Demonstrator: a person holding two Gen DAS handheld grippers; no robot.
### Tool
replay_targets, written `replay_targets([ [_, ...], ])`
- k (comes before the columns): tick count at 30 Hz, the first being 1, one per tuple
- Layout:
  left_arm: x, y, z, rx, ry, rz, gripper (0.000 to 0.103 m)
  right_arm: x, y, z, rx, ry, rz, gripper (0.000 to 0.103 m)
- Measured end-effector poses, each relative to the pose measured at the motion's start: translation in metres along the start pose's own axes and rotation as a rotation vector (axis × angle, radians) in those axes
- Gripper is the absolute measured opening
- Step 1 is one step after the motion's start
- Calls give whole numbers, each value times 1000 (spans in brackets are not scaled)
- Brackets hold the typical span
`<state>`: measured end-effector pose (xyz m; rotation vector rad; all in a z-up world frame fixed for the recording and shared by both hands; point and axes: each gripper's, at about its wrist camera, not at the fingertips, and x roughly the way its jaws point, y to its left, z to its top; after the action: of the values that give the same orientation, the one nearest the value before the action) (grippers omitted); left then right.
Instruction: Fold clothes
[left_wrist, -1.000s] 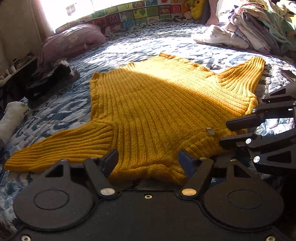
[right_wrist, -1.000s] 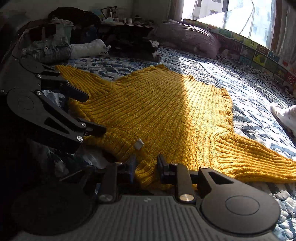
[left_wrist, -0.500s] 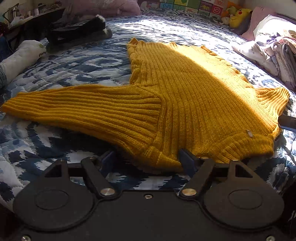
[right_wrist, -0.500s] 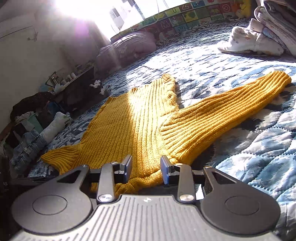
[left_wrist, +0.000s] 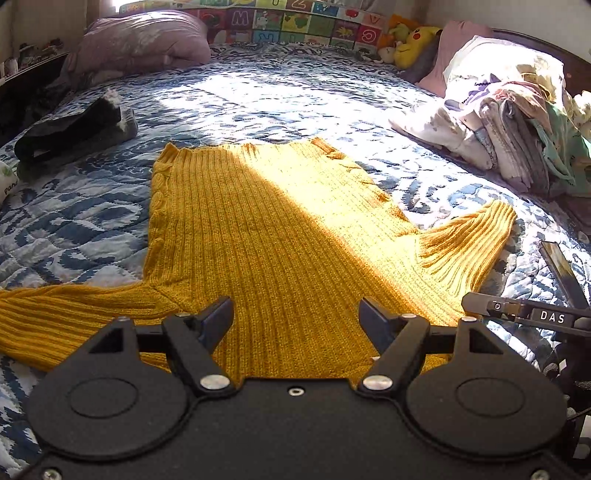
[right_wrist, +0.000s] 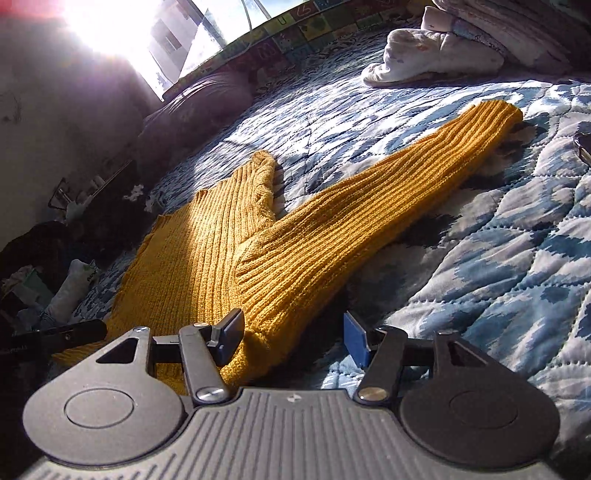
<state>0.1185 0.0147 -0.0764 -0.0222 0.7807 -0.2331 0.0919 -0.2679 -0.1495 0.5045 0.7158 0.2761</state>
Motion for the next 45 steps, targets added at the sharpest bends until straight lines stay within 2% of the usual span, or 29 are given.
replay_targets([
  [3,23,-15,22,8,15,-26,76,3,3,0,-27,12,23,61],
  [5,40,-24,36,12,24,-32,77,5,7,1,-51,37,72,57],
  [7,56,-33,50,15,36,-33,78,7,5,0,-29,37,87,57],
  [17,134,-78,113,115,96,44,77,15,-3,-1,55,-29,106,50],
  [24,190,-108,139,171,193,86,53,15,-8,3,97,-20,134,48],
  [25,197,-110,142,179,208,108,47,14,-6,3,76,-22,127,47],
  [27,208,-113,144,198,225,152,44,13,0,1,30,-28,110,46],
  [29,216,-114,146,213,235,198,33,11,5,1,-14,-35,92,41],
  [30,217,-110,148,201,234,210,24,10,7,0,-34,-39,82,39],
  [31,216,-106,149,182,232,205,20,9,9,1,-52,-46,77,34],
  [35,200,-83,153,98,194,141,12,2,26,0,-168,-95,75,23],
  [37,184,-68,154,38,146,73,10,-3,41,-5,-264,-130,71,21],
  [41,157,-41,153,-18,61,12,7,-9,73,-18,-466,-180,70,20],
  [45,139,-13,146,-89,10,-21,7,-4,96,-31,-634,-181,67,19],
])
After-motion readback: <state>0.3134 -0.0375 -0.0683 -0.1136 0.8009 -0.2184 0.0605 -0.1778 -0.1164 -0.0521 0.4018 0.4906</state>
